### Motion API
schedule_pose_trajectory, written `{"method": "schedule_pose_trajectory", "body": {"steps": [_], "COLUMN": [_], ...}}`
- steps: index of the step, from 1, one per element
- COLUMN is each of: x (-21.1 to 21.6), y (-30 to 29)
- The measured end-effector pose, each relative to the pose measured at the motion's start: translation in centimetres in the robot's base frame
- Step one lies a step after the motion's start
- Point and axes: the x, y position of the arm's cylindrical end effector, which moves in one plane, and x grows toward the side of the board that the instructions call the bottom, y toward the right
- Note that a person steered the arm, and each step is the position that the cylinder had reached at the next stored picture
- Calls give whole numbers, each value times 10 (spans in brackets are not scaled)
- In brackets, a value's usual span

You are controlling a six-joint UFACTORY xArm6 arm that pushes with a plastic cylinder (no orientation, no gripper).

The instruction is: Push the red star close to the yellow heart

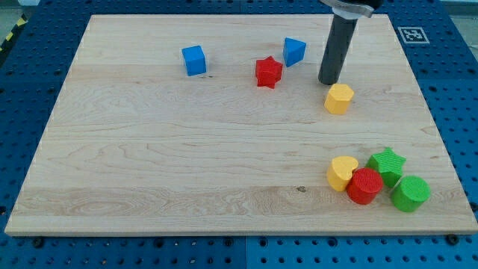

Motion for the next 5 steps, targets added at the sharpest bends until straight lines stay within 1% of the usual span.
{"method": "schedule_pose_trajectory", "body": {"steps": [3, 5], "x": [46, 96], "y": [-1, -2]}}
